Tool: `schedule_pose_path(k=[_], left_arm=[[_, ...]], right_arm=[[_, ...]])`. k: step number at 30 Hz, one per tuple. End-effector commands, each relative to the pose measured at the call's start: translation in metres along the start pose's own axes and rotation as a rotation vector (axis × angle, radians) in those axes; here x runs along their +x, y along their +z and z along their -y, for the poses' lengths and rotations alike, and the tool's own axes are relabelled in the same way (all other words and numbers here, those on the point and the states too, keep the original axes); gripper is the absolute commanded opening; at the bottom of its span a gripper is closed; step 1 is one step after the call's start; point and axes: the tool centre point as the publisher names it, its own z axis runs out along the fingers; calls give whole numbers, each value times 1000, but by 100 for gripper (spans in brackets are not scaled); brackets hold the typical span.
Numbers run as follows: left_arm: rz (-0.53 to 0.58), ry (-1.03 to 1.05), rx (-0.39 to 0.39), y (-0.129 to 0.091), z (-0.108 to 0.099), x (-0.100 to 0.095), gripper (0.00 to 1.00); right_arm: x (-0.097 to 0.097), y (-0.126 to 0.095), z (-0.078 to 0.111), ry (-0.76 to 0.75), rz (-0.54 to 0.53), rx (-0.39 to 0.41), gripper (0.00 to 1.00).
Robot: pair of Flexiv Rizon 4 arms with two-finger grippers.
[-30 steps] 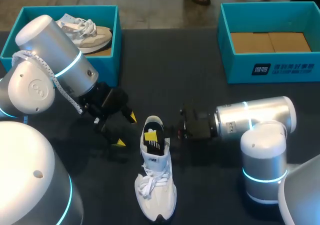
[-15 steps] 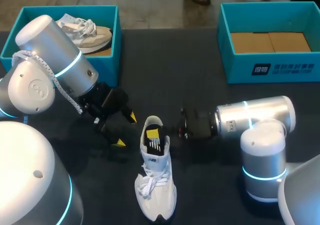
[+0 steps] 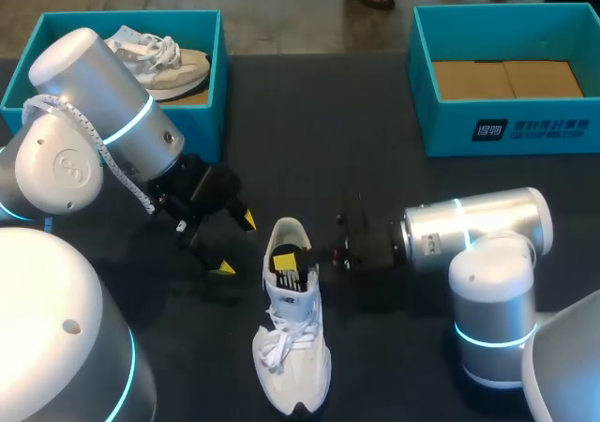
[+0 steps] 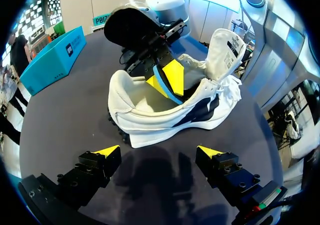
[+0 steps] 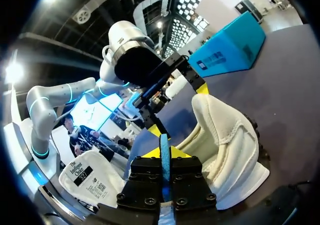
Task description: Take the shoe out of the shoebox, open the shoe tongue, remove and reinsert the insole, then place the shoe into the shoebox
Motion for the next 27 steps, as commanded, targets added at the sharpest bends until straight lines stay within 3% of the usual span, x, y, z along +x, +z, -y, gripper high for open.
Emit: schedule_pose_path(k=[1, 2, 4, 11, 27], left_arm=[[1, 0, -2, 0, 0, 0, 100], [1, 0, -2, 0, 0, 0, 100], [1, 0, -2, 0, 0, 0, 100], [1, 0, -2, 0, 0, 0, 100], [1, 0, -2, 0, 0, 0, 100]], right_arm=[[2, 4, -10, -24, 12, 10, 43], [2, 5, -13, -34, 17, 15, 47], [2, 5, -17, -53, 21, 20, 67], [7, 0, -25, -92, 42, 11, 64], [17, -20, -25, -109, 126, 10, 63]])
